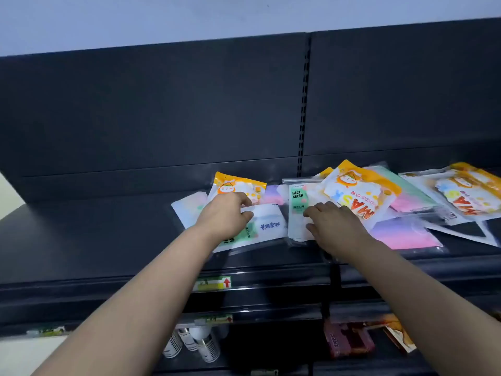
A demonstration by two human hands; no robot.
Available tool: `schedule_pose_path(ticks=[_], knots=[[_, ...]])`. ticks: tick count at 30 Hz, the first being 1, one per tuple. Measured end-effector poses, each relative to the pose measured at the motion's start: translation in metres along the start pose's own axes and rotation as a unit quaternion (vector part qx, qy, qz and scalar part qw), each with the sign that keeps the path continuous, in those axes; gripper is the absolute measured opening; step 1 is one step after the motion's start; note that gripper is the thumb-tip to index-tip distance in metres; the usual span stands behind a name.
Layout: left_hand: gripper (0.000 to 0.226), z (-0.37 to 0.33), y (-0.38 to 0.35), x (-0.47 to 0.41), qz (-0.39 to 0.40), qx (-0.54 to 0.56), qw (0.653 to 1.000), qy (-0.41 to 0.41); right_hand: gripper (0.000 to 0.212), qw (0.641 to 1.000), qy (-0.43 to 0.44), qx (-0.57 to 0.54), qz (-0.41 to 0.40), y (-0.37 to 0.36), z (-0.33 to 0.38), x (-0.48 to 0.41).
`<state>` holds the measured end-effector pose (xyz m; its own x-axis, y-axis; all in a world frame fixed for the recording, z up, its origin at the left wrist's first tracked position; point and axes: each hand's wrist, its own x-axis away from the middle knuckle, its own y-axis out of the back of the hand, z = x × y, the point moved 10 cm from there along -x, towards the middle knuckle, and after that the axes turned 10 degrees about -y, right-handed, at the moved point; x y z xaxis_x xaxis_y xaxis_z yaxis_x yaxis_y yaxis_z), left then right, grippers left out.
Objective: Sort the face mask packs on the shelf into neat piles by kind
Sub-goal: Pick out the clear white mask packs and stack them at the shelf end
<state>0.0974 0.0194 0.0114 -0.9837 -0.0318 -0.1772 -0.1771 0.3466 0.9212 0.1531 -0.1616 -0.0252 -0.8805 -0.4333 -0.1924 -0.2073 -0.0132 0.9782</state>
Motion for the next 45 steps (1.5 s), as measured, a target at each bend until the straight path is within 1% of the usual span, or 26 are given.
schedule_pose_path(ticks=[4,7,11,15,16,18,21,23,25,28,30,32,33,34,35,36,39,41,45], knots=[[0.034,-0.008,-0.021,-0.014,0.029,-0.004,1.000,0.004,0.031,0.999,-0.004,-0.027,0.018,-0.018,-0.011,-0.011],[0.035,-0.013,-0.031,-0.031,0.032,-0.011,0.999,-0.005,0.030,1.000,-0.009,-0.027,0.003,-0.022,-0.030,-0.019],[0.033,-0.030,-0.040,-0.051,0.032,-0.008,0.999,-0.029,0.032,0.996,-0.075,-0.041,-0.002,-0.026,-0.071,-0.025],[0.030,-0.045,-0.054,-0.070,0.039,0.020,0.999,-0.022,0.036,0.991,-0.128,-0.049,0.012,-0.029,-0.103,-0.026],[0.030,-0.048,-0.060,-0.075,0.042,0.018,0.999,-0.018,0.036,0.990,-0.126,-0.057,0.005,-0.026,-0.103,-0.026],[0.030,-0.053,-0.070,-0.082,0.049,0.003,0.999,-0.005,0.036,0.994,-0.090,-0.065,-0.020,-0.019,-0.089,-0.025],[0.031,-0.056,-0.087,-0.088,0.060,-0.004,0.998,0.020,0.033,0.995,-0.036,-0.087,-0.019,-0.023,-0.063,-0.019],[0.036,-0.055,-0.094,-0.091,0.052,0.017,0.998,0.037,0.029,0.996,-0.031,-0.087,-0.014,-0.028,-0.060,-0.016],[0.039,-0.051,-0.099,-0.096,0.045,0.044,0.996,0.061,0.029,0.996,-0.034,-0.078,-0.013,-0.030,-0.064,-0.016],[0.039,-0.046,-0.106,-0.100,0.036,0.135,0.985,0.101,0.029,0.994,-0.048,-0.095,-0.010,-0.029,-0.072,-0.017],[0.031,-0.042,-0.110,-0.100,0.020,0.223,0.966,0.128,0.029,0.993,-0.053,-0.110,-0.005,-0.030,-0.074,-0.017],[0.015,-0.035,-0.109,-0.099,-0.011,0.296,0.944,0.148,0.030,0.990,-0.058,-0.128,-0.004,-0.029,-0.074,-0.017],[0.012,-0.031,-0.105,-0.098,-0.028,0.318,0.935,0.152,0.031,0.989,-0.060,-0.138,-0.010,-0.027,-0.073,-0.018],[0.017,-0.023,-0.099,-0.097,-0.043,0.327,0.931,0.155,0.031,0.987,-0.060,-0.145,-0.017,-0.024,-0.071,-0.020],[0.025,-0.014,-0.091,-0.097,-0.064,0.330,0.929,0.155,0.033,0.987,-0.059,-0.150,-0.026,-0.020,-0.067,-0.021],[0.028,-0.003,-0.080,-0.095,-0.084,0.313,0.932,0.163,0.035,0.986,-0.055,-0.155,-0.033,-0.017,-0.061,-0.024],[0.021,0.038,-0.040,-0.079,-0.156,0.259,0.933,0.197,0.040,0.987,-0.024,-0.155,-0.028,-0.011,-0.032,-0.034],[0.011,0.073,-0.013,-0.060,-0.218,0.244,0.917,0.230,0.038,0.988,0.021,-0.151,-0.012,-0.011,-0.004,-0.042],[0.013,0.140,0.038,0.004,-0.333,0.212,0.865,0.308,0.039,0.979,0.095,-0.177,0.021,-0.010,0.055,-0.054]])
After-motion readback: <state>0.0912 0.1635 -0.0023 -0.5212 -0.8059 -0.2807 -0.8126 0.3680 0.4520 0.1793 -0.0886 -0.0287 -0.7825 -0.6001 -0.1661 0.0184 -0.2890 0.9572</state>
